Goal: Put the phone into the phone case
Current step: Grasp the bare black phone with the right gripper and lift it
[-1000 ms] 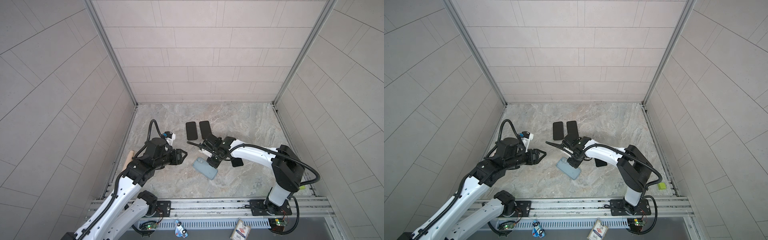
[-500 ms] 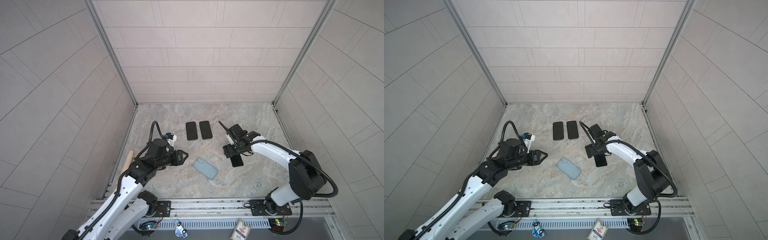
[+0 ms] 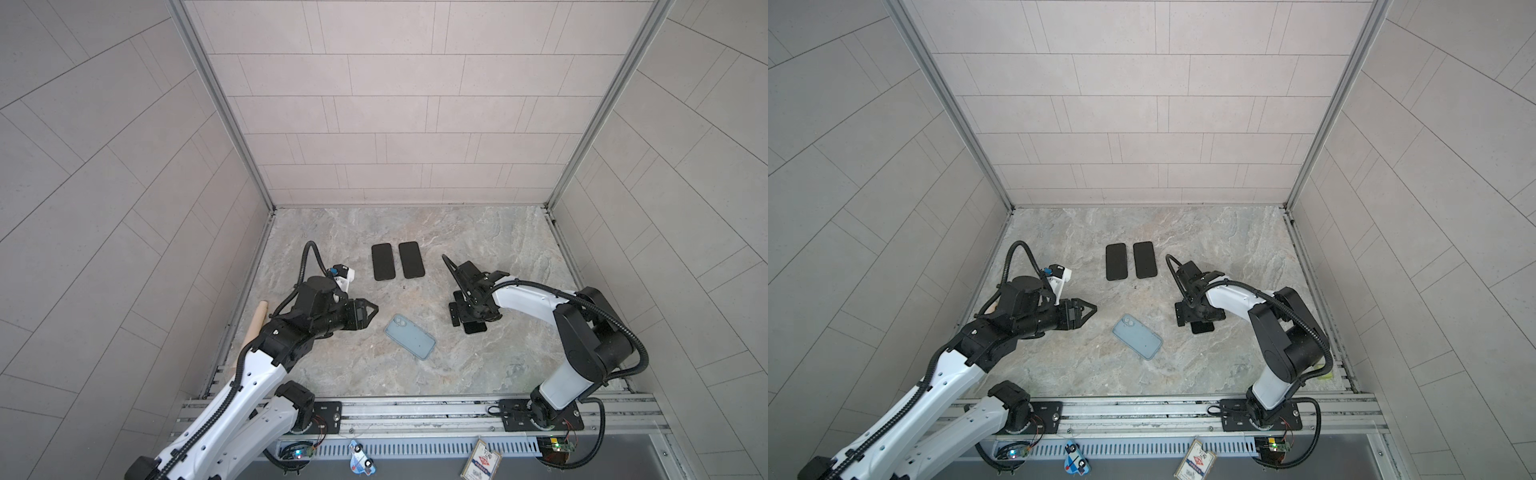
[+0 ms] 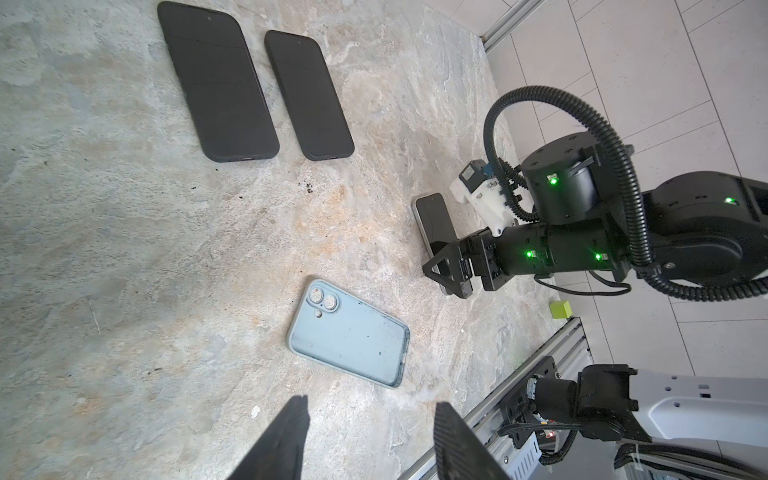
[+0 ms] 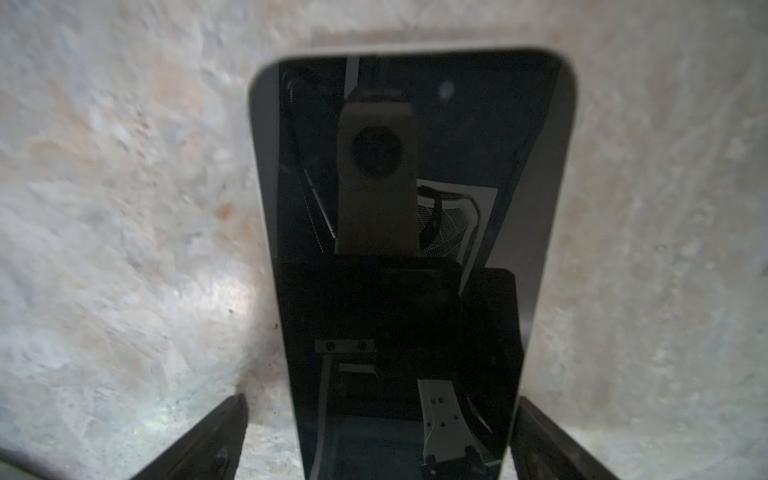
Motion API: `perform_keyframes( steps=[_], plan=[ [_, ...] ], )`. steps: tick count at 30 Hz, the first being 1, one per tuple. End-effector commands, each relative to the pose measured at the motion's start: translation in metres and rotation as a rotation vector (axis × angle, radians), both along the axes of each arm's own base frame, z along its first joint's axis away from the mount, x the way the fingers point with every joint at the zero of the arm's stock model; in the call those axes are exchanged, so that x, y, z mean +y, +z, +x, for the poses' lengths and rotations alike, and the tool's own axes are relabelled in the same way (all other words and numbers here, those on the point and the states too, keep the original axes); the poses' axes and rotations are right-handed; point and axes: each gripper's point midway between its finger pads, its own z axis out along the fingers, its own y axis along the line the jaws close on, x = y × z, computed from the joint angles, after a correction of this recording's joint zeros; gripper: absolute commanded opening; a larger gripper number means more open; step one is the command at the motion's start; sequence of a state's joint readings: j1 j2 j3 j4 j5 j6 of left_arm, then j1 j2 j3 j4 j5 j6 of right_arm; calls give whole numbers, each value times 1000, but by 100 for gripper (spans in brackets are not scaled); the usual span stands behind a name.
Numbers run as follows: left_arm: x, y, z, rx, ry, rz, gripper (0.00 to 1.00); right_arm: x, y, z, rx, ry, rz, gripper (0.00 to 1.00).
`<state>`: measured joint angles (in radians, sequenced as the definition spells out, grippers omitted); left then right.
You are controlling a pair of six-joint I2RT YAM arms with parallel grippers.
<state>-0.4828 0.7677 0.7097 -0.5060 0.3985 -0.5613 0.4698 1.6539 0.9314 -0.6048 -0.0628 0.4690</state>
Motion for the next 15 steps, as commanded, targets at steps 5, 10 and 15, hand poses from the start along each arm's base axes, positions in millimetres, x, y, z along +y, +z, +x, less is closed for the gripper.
perform_keyframes(
  steps=[5,10,15],
  plan=[
    [0,5,-1,-16,-1,-6,55,-12,-26,14,33,-23,-1,90],
    [2,5,-2,-18,4,4,55,-14,-23,15,6,-28,7,77],
    [1,6,0,-20,1,2,55,-16,-15,13,-25,-21,11,67]
  ],
)
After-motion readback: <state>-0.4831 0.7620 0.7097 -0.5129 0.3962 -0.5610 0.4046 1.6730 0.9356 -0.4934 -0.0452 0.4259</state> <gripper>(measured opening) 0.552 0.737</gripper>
